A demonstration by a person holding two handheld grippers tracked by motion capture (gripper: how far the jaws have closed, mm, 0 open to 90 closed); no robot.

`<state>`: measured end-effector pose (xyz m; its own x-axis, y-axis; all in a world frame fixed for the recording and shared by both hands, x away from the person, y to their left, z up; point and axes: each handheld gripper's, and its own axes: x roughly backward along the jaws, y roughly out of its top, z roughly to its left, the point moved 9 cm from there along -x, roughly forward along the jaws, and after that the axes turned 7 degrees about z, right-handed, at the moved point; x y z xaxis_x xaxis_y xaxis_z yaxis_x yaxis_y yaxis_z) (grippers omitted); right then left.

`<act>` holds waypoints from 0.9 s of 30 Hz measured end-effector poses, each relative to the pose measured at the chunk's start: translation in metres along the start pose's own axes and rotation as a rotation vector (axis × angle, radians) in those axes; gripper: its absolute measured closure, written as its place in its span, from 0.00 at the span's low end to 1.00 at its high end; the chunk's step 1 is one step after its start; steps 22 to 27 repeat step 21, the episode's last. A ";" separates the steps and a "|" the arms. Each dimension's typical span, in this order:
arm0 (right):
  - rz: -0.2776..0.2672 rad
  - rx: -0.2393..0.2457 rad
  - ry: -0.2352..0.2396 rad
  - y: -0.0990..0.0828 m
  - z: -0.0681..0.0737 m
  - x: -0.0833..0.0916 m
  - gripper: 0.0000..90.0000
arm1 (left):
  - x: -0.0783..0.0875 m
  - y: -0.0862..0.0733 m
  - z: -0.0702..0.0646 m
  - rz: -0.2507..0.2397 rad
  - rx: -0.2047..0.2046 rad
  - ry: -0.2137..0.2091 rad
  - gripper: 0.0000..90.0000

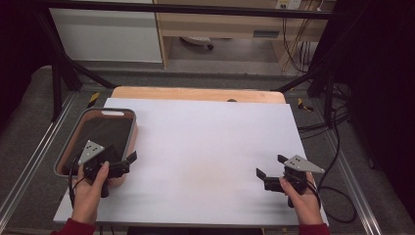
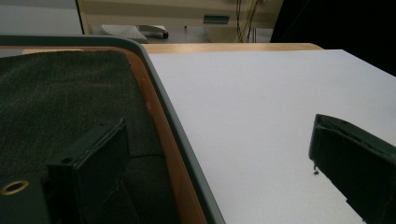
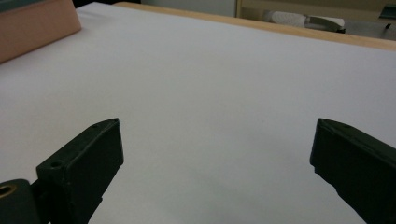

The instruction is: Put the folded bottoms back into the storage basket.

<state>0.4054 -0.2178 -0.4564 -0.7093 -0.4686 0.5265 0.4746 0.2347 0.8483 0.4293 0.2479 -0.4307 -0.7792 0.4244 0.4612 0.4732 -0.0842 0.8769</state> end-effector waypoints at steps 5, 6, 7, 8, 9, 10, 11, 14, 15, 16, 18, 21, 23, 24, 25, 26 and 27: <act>0.046 0.017 0.024 -0.011 0.008 -0.013 0.04 | 0.002 0.000 0.005 0.002 -0.003 0.012 0.06; 0.055 0.016 0.031 -0.012 0.011 -0.016 0.05 | 0.003 0.000 0.007 0.007 -0.015 0.026 0.06; 0.062 0.020 0.044 -0.014 0.014 -0.020 0.07 | 0.004 0.000 0.009 0.009 -0.020 0.036 0.06; 0.076 0.026 0.069 -0.015 0.017 -0.023 0.08 | 0.004 0.000 0.009 0.005 -0.018 0.040 0.06; 0.081 0.026 0.089 -0.015 0.021 -0.026 0.08 | 0.005 0.000 0.009 0.006 -0.018 0.037 0.06; 0.078 0.031 0.096 -0.015 0.023 -0.029 0.08 | 0.005 0.001 0.009 0.005 -0.017 0.036 0.06; 0.080 0.035 0.109 -0.015 0.025 -0.031 0.08 | 0.006 0.002 0.008 0.004 -0.014 0.036 0.06; 0.077 0.020 0.128 -0.014 0.030 -0.038 0.07 | 0.009 0.008 -0.001 -0.010 -0.037 0.028 0.07; 0.077 0.022 0.126 -0.013 0.030 -0.041 0.07 | 0.011 0.010 -0.006 -0.014 -0.046 0.022 0.07; 0.077 0.027 0.119 -0.013 0.031 -0.044 0.06 | 0.011 0.012 -0.012 -0.018 -0.058 0.012 0.07; 0.075 0.025 0.115 -0.011 0.033 -0.047 0.05 | 0.011 0.015 -0.028 -0.020 -0.090 -0.006 0.06; 0.072 0.028 0.107 -0.009 0.033 -0.047 0.04 | 0.006 0.013 -0.055 -0.001 -0.152 -0.037 0.06; 0.072 0.028 0.107 -0.009 0.033 -0.047 0.04 | 0.006 0.013 -0.055 -0.001 -0.152 -0.037 0.06; 0.072 0.028 0.107 -0.009 0.033 -0.047 0.04 | 0.006 0.013 -0.055 -0.001 -0.152 -0.037 0.06; 0.072 0.028 0.107 -0.009 0.033 -0.047 0.04 | 0.006 0.013 -0.055 -0.001 -0.152 -0.037 0.06; 0.072 0.028 0.107 -0.009 0.033 -0.047 0.04 | 0.006 0.013 -0.055 -0.001 -0.152 -0.037 0.06; 0.072 0.028 0.107 -0.009 0.033 -0.047 0.04 | 0.006 0.013 -0.055 -0.001 -0.152 -0.037 0.06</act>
